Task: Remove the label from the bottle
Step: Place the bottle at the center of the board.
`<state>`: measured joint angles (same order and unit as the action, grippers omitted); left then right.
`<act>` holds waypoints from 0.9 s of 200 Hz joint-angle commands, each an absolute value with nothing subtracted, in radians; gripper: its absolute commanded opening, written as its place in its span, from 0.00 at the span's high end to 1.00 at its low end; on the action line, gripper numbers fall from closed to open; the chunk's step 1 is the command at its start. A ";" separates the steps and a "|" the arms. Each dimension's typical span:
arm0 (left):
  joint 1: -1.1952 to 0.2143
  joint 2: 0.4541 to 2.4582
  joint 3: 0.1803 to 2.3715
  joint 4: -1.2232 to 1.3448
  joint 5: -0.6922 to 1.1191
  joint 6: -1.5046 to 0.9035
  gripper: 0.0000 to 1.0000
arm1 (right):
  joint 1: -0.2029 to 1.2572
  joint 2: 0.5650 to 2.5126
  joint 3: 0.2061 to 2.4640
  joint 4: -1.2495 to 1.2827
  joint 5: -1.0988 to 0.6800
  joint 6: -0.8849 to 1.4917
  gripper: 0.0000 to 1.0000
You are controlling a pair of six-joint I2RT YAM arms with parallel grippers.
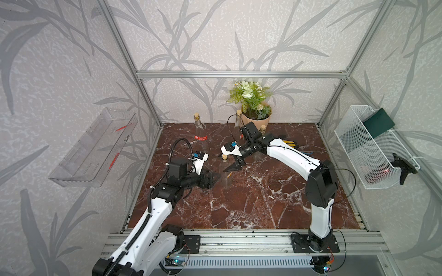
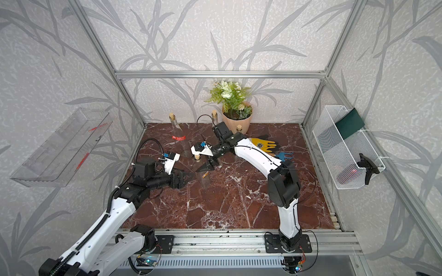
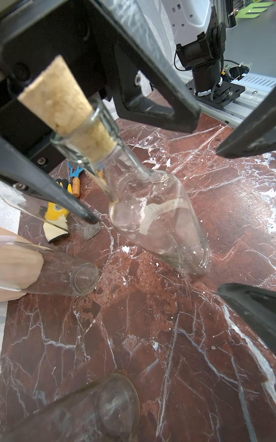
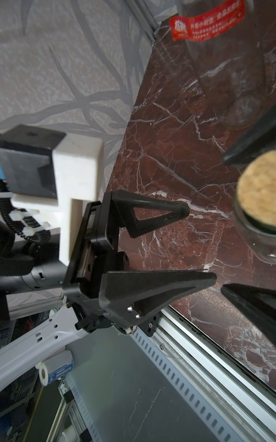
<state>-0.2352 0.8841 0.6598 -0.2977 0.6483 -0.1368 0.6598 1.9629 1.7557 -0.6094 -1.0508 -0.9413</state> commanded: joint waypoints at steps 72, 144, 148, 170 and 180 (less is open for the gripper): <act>-0.270 0.927 0.737 -0.146 0.610 0.036 0.29 | 0.611 1.610 1.448 -0.445 -0.868 -0.559 0.18; -0.345 1.008 0.716 0.079 0.555 0.123 0.32 | 0.610 1.442 1.095 -0.149 -0.874 -0.349 0.17; -0.347 1.013 0.718 0.082 0.553 0.124 0.32 | 0.610 1.438 1.084 -0.140 -0.874 -0.344 0.17; -0.358 1.032 0.727 0.094 0.548 0.132 0.35 | 0.609 1.426 1.045 -0.097 -0.876 -0.326 0.16; -0.362 1.037 0.728 0.103 0.542 0.133 0.35 | 0.610 1.425 1.037 -0.088 -0.876 -0.322 0.16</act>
